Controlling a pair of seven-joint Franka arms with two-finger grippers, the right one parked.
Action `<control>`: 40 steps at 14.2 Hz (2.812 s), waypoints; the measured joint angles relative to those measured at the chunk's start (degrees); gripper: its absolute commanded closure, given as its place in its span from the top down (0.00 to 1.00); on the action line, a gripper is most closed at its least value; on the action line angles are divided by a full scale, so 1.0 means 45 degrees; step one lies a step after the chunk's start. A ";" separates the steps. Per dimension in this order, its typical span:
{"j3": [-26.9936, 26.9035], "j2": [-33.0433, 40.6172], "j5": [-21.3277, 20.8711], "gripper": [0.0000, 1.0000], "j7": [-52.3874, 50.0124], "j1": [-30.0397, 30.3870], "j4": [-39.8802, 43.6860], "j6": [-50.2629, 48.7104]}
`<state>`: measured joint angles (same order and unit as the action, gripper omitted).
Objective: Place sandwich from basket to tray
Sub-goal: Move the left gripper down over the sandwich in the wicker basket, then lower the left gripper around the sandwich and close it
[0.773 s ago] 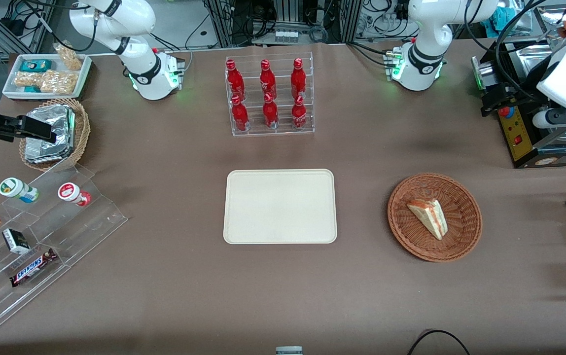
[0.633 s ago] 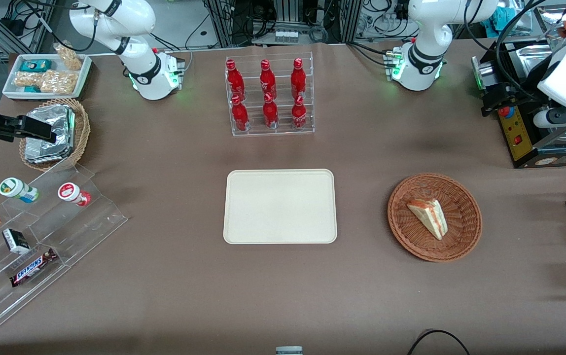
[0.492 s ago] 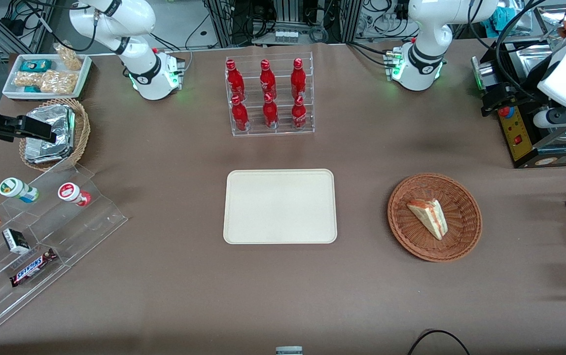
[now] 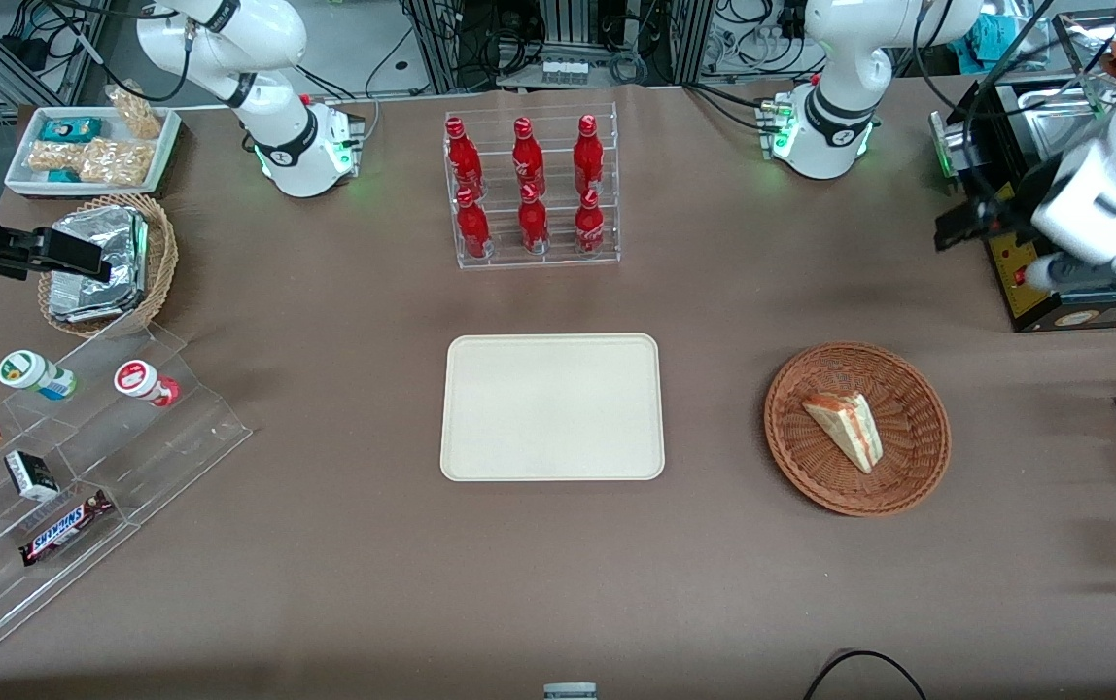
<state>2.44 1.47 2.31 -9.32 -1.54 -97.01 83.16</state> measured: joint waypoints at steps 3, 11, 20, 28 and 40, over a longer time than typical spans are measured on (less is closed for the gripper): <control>-0.0034 -0.0862 0.0202 1.00 -0.0544 0.0208 -0.1153 0.2475; -0.0022 -0.2950 0.1111 1.00 -0.4679 0.0705 -0.2935 0.6969; 0.0060 -0.4117 0.1258 1.00 -0.4987 0.0664 -0.4315 0.8790; 0.0055 -0.4409 0.2551 1.00 -0.5448 0.0663 -0.3977 0.9632; 0.0185 -0.5650 0.2637 1.00 -0.5574 0.0293 -0.3823 1.1050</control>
<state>3.27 -23.96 14.17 -34.41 -0.22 -114.22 132.89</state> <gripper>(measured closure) 0.000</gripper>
